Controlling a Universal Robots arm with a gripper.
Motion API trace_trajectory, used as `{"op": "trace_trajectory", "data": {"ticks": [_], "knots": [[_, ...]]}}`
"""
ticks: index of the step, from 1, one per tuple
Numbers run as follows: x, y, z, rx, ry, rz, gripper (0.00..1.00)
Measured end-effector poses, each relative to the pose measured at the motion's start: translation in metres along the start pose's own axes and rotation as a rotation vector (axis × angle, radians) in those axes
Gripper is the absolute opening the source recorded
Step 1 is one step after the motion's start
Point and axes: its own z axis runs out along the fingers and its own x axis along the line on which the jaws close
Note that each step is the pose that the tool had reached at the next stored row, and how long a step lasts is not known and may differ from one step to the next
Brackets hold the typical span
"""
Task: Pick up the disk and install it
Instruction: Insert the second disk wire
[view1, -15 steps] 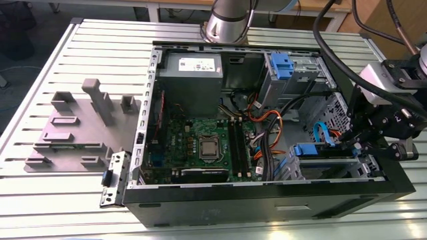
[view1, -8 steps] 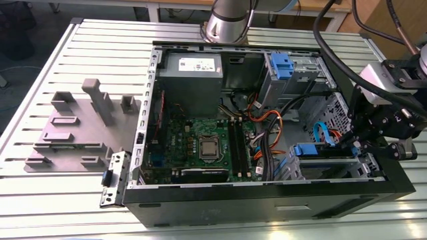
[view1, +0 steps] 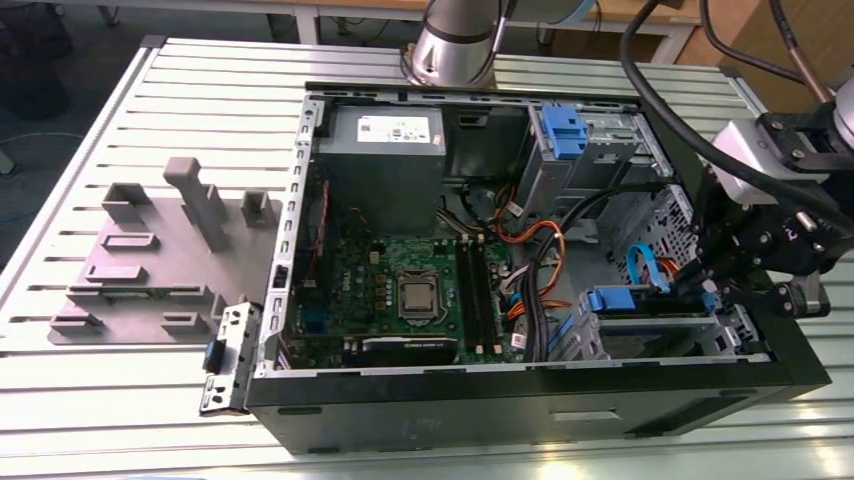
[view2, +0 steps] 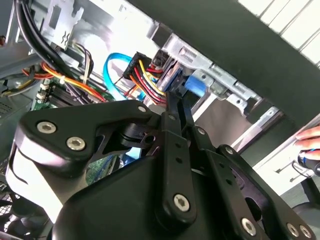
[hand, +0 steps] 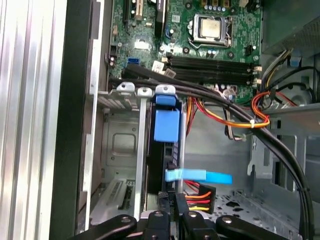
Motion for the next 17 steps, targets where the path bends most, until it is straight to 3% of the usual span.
{"op": "trace_trajectory", "data": {"ticks": [11,17], "knots": [[-0.0001,0.0004,0.0054,0.0001,0.0002,0.0,0.16],[-0.0006,0.0004,0.0042,0.0001,-0.0006,0.001,0.16]]}}
